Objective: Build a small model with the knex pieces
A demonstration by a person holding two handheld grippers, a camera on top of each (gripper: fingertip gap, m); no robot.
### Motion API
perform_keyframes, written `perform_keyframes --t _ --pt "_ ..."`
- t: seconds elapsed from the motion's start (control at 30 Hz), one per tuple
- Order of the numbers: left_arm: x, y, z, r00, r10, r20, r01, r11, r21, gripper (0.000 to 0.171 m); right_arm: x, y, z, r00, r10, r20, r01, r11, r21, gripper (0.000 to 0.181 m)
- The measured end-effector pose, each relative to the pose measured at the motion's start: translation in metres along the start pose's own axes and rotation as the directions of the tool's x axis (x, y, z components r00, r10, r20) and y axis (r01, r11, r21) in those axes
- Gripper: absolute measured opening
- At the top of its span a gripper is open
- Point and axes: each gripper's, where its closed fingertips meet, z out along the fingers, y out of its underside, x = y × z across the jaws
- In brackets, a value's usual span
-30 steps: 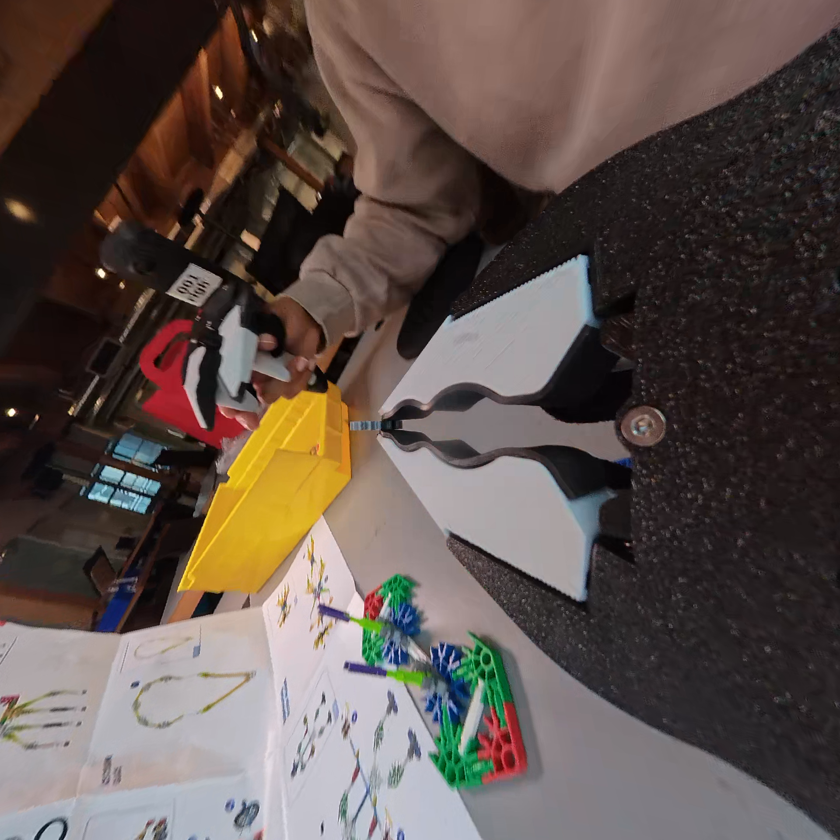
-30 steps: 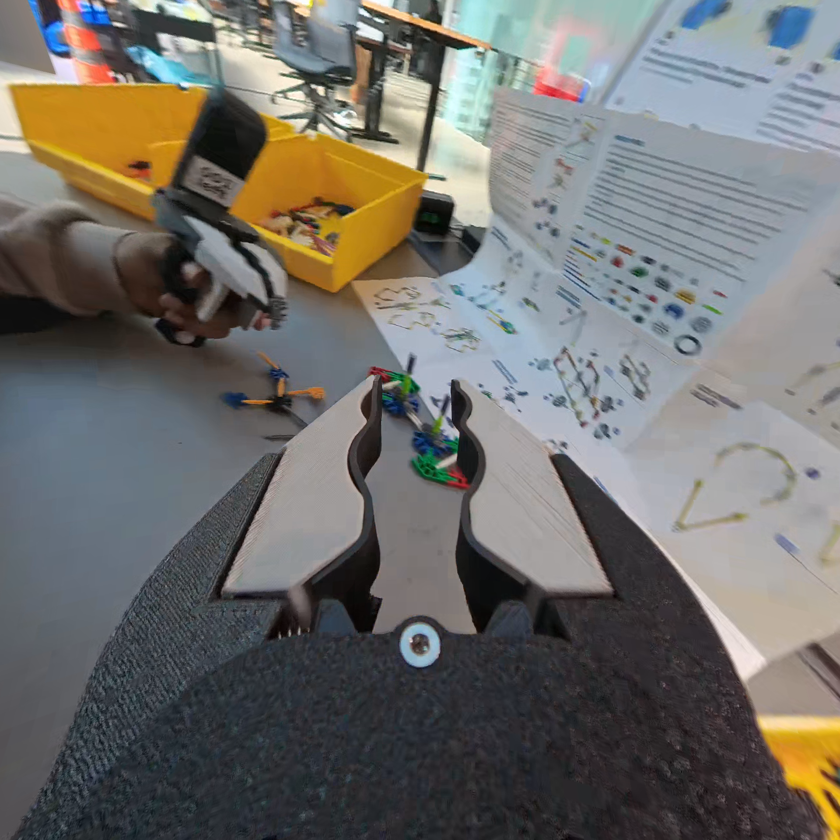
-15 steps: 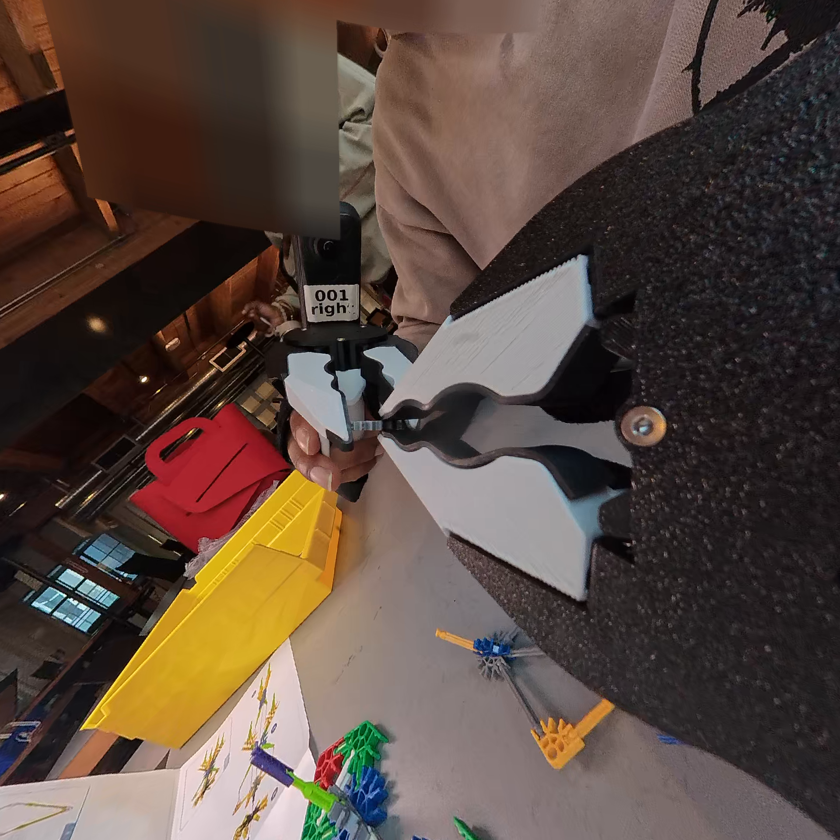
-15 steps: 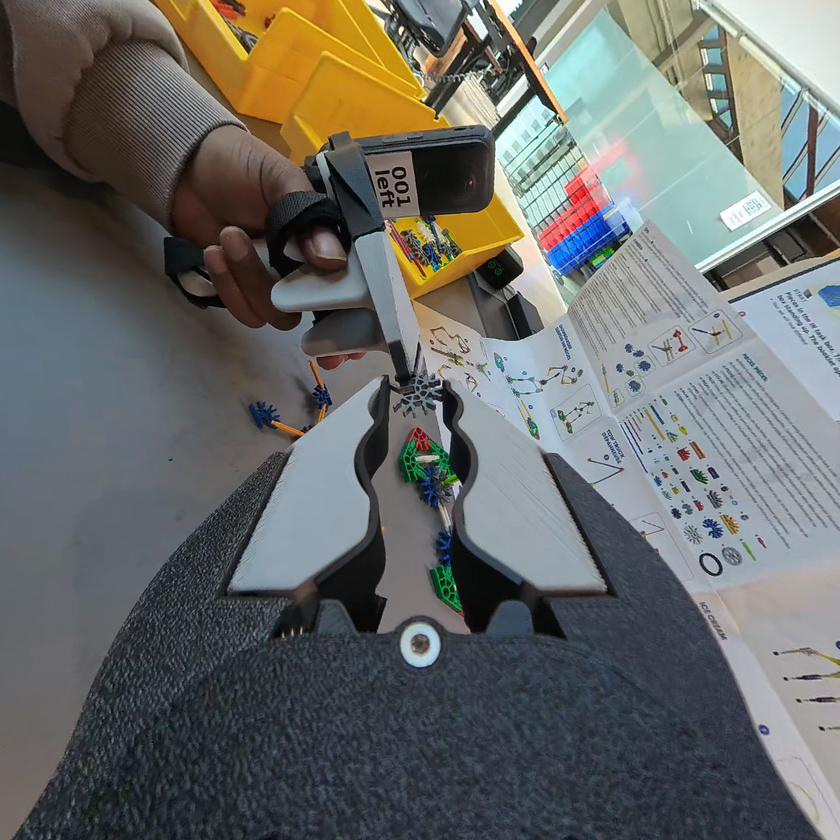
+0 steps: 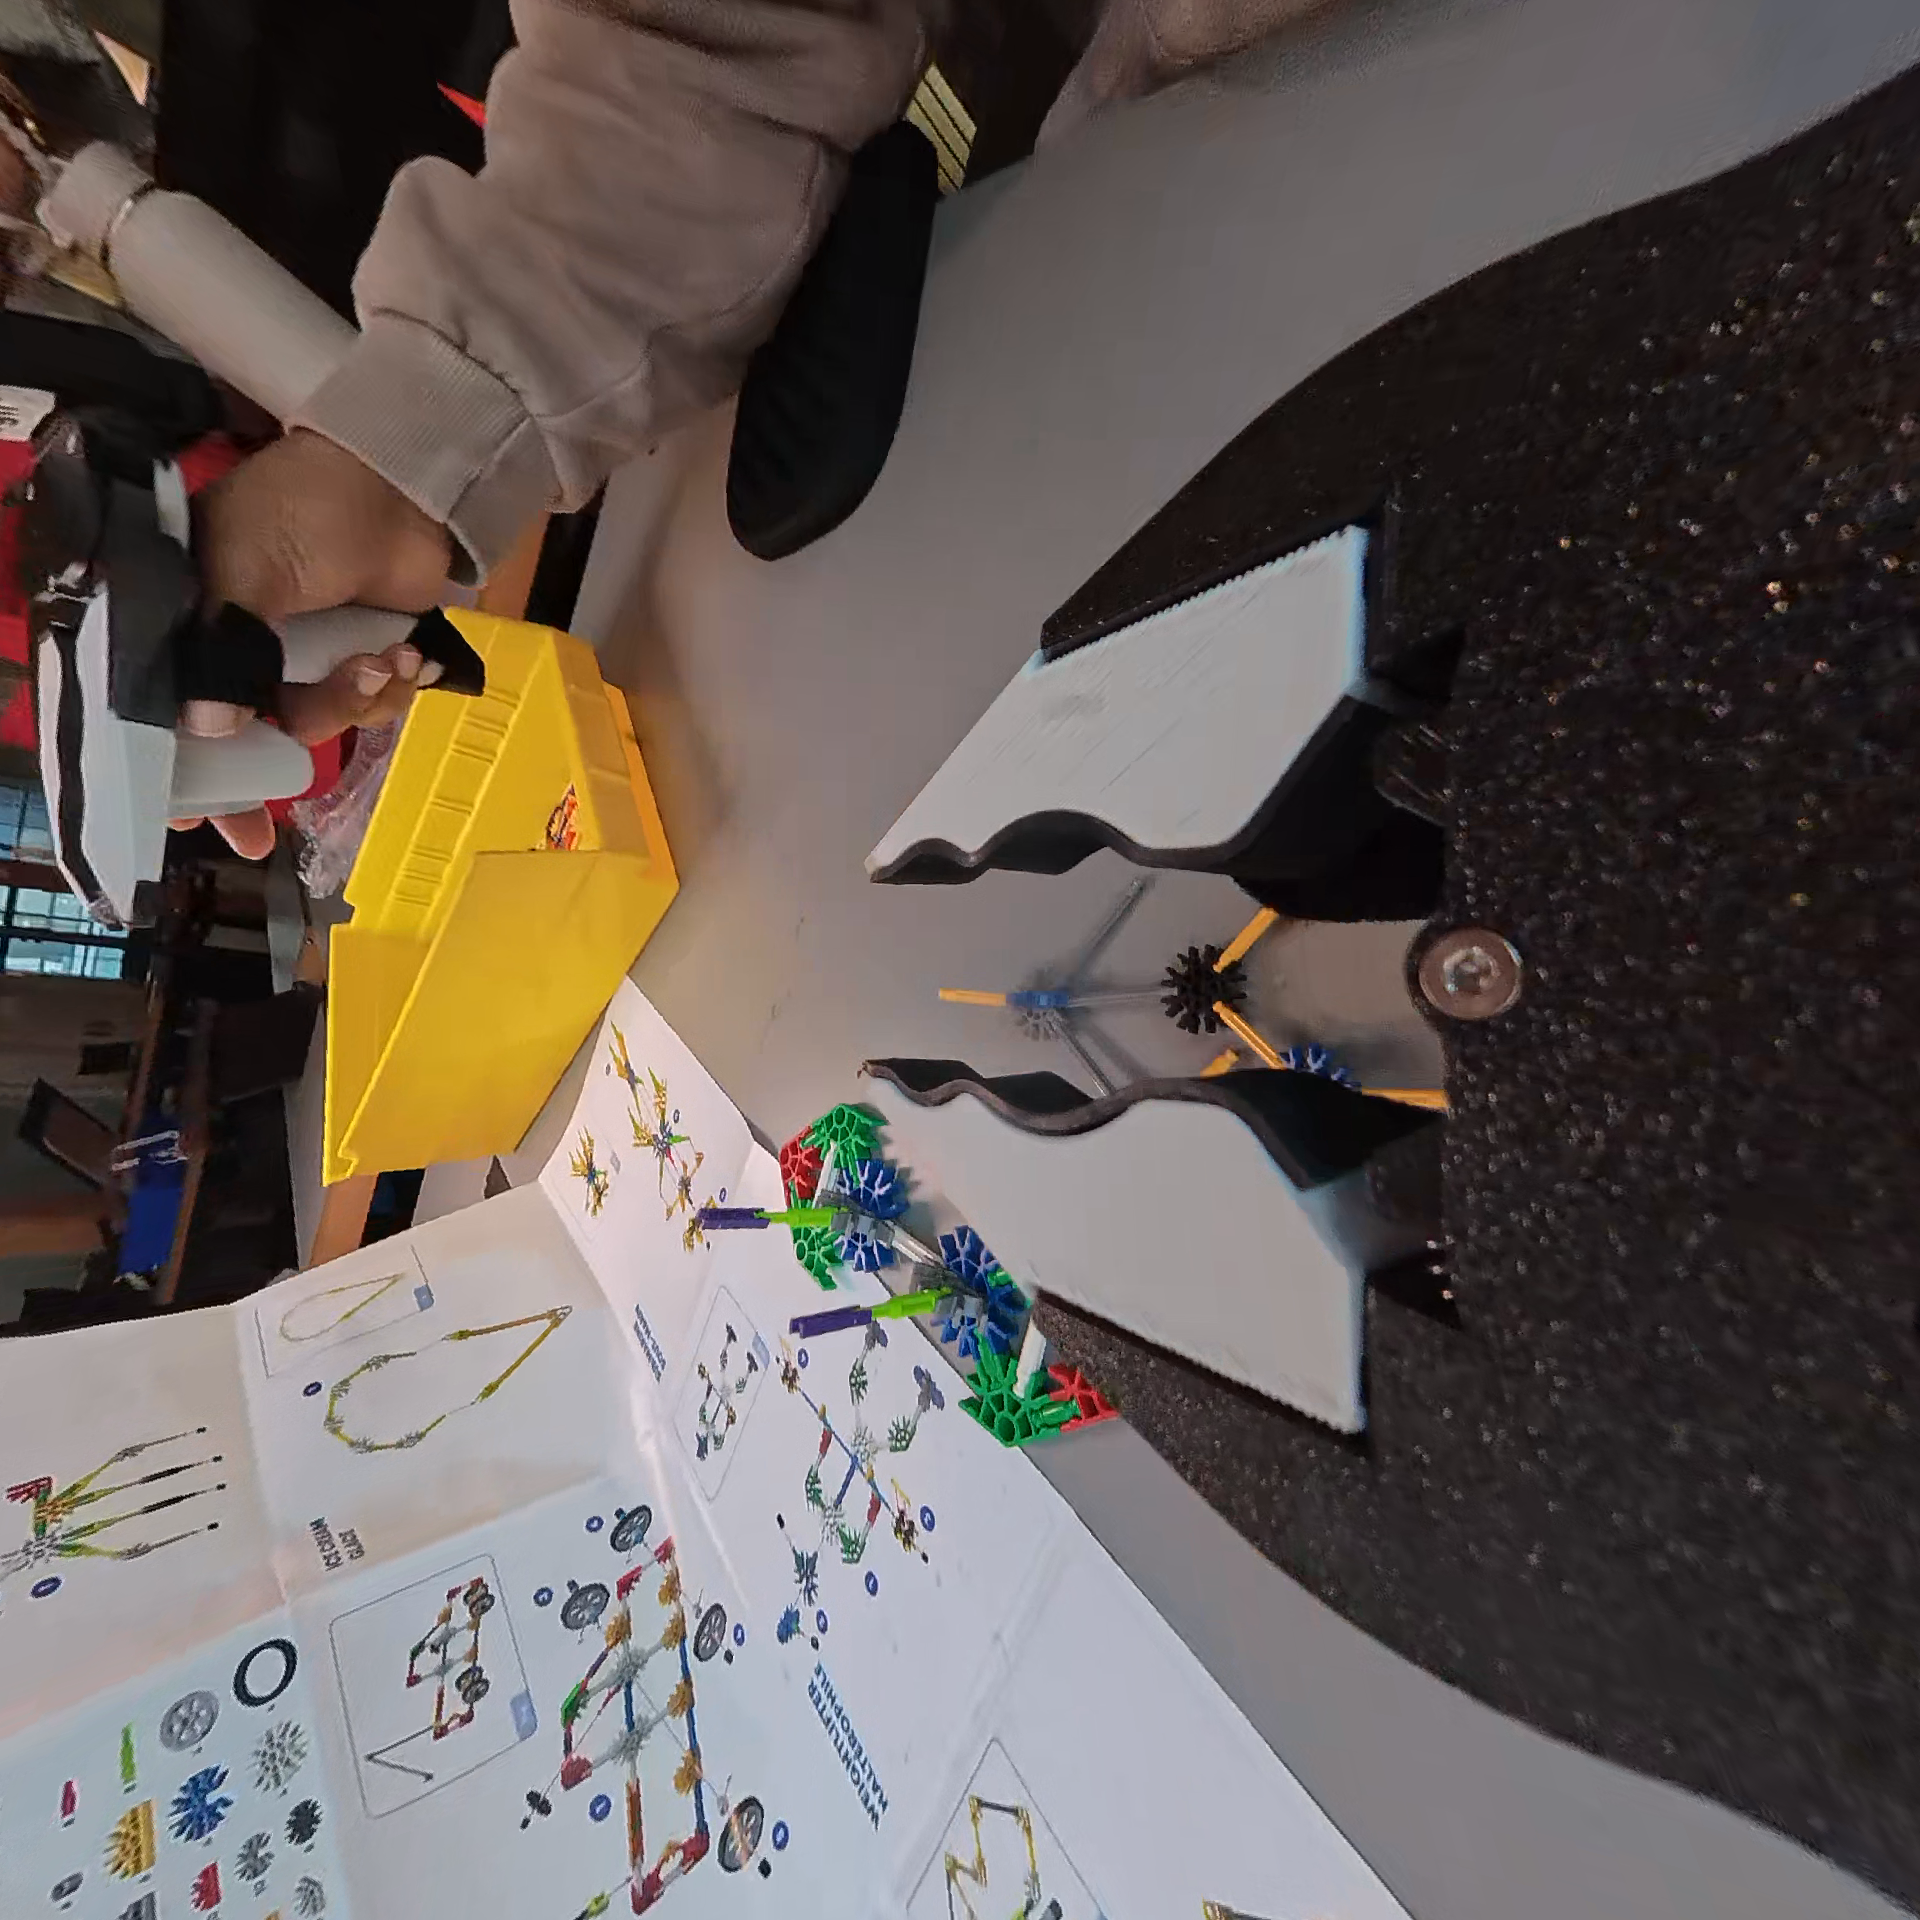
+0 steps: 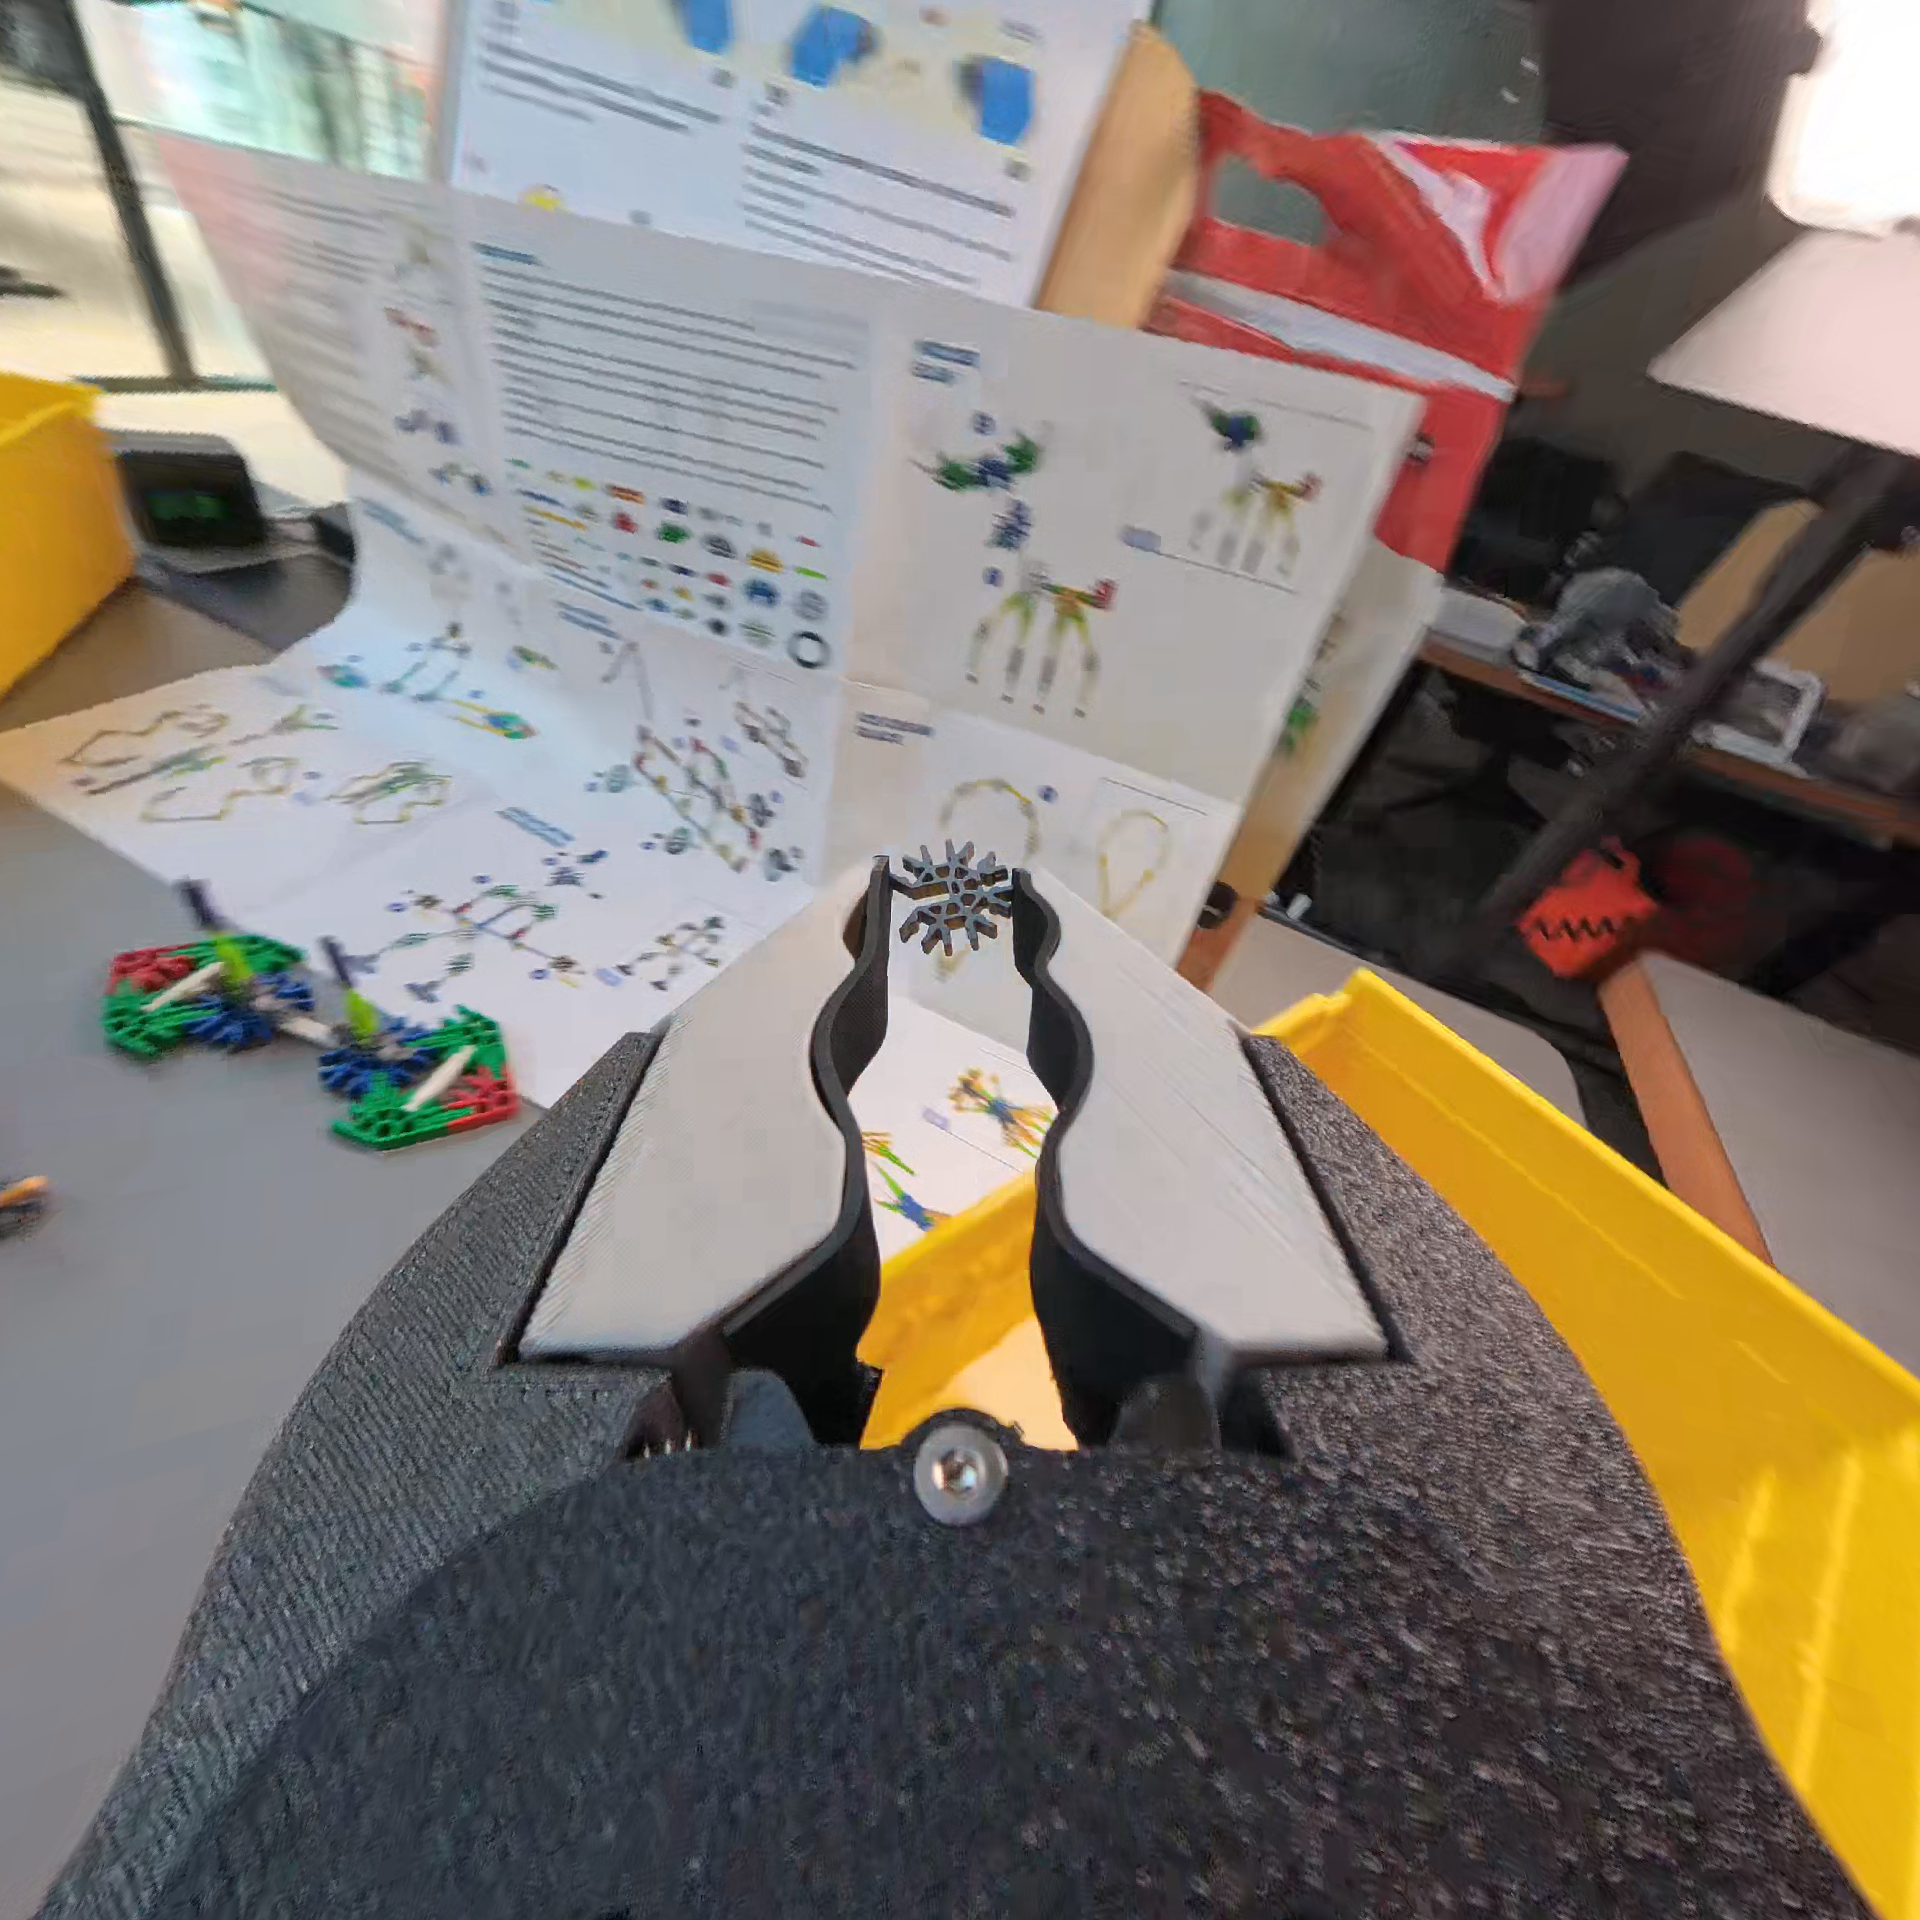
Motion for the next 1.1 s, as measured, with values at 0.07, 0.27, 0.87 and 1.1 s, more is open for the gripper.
perform_keyframes --t 0.07,0.27,0.87,1.1 --pt "-0.002 0.003 0.002 1.0 0.001 0.009 -0.001 1.0 -0.011 0.032 0.047 0.024 0.001 0.992 0.082 -0.097 -0.088 0.995 -0.053 0.022" --pt "-0.009 0.006 0.001 0.999 -0.009 0.044 0.009 1.0 -0.014 0.032 0.112 0.087 0.016 0.96 0.183 -0.21 -0.225 0.955 -0.195 0.022" --pt "-0.047 0.032 -0.023 0.989 0.087 0.119 -0.063 0.979 -0.193 0.035 -0.021 -0.011 0.013 0.982 0.048 0.182 -0.062 0.995 0.074 0.023" --pt "-0.036 0.058 -0.019 0.995 0.097 0.038 -0.079 0.943 -0.324 0.035 -0.225 0.066 0.007 0.695 0.041 0.717 0.116 0.979 -0.169 0.025"
